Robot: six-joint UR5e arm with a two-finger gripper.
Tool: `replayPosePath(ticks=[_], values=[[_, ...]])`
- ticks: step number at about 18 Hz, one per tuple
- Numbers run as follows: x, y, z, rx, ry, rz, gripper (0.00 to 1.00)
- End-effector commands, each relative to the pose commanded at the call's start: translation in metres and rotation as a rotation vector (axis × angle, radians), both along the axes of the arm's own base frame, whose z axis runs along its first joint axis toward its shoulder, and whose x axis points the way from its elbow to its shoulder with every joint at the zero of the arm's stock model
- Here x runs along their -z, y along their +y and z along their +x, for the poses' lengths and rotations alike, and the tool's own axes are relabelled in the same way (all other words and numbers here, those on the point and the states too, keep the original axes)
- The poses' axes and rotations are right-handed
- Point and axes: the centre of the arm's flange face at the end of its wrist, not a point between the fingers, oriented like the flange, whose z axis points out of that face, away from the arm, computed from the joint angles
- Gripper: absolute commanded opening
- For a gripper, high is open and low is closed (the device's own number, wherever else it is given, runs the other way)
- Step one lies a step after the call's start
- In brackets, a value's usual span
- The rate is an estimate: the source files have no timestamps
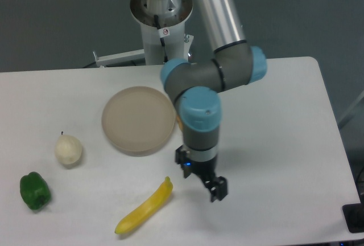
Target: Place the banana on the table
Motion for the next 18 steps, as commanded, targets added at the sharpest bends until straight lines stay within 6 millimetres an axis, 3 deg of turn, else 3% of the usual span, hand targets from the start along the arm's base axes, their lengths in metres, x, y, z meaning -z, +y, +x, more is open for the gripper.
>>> replayPosePath(ticks=[3,6,11,18], values=[[-0.006,-0.026,-0.042,0.011,-0.021,-0.052,1.00],[0.001,-0.042,-0.068,0.047,-0.013,-0.071,1.00],[0.016,-0.048,-0.085,0.110,0.006,-0.105,1.00],[0.020,-0.048,-0.087,0.118,0.002,-0.110,1.00]])
